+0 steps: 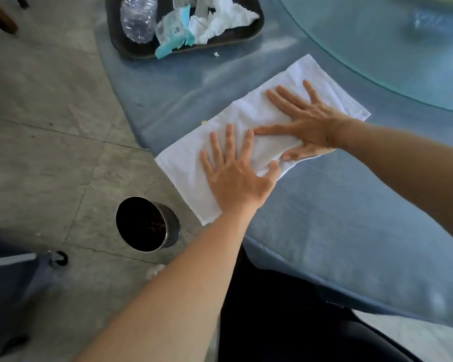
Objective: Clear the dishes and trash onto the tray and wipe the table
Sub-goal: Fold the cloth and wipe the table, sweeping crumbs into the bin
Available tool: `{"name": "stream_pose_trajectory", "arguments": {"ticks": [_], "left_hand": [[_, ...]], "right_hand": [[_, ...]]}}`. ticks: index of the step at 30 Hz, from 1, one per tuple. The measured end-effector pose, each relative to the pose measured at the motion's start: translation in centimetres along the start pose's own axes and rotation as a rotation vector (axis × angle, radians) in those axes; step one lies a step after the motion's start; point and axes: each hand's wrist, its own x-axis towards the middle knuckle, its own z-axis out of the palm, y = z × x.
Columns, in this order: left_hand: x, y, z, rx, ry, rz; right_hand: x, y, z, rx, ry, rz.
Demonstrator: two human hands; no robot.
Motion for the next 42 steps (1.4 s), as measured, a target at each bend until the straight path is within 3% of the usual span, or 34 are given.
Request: {"name": "stream_pose_trajectory", "arguments": {"ticks": [10,19,21,27,31,34,37,40,42], "left_hand": [[0.1,-0.5,-0.5,0.028,-0.125,0.036],[0.1,-0.9,-0.9,0.073,-0.204,0.084],[0.6,-0.8,-1.3,0.110,-0.303,0.075],[3.8,-0.8,-5.3,0.103,-0.848,0.039],[6.9,-2.3,-8.9,0.039,-0.811,0.170],[10.5,-1.1,-12.1,-0.257,-0.617,0.036],[14.5,-0.6,-13.1,-0.218,-0.523,0.083],[17.4,-0.1,-12.1,-0.180,-0.644,0.074],[18.1,0.3,-11.1,-0.146,-0.726,0.057]], "right_hand": [[-0.3,-1.8,0.4,-0.106,-0.034,0.102],[-1.1,-3.0,-0.3,-0.006,-0.032,0.195],[-0.9,-3.1,-0.9,0.012,-0.043,0.204],[-1.0,-4.0,-1.9,0.096,-0.071,0.247],[-1.4,-4.7,-2.6,0.184,-0.142,0.351],[-2.5,-7.3,-3.1,0.394,0.011,0.600],[-3.5,-12.3,-3.5,0.573,0.308,1.041],[-2.4,-16.9,-4.3,0.990,0.506,1.565],[-0.9,-18.2,-5.6,1.407,0.650,1.772]]}}
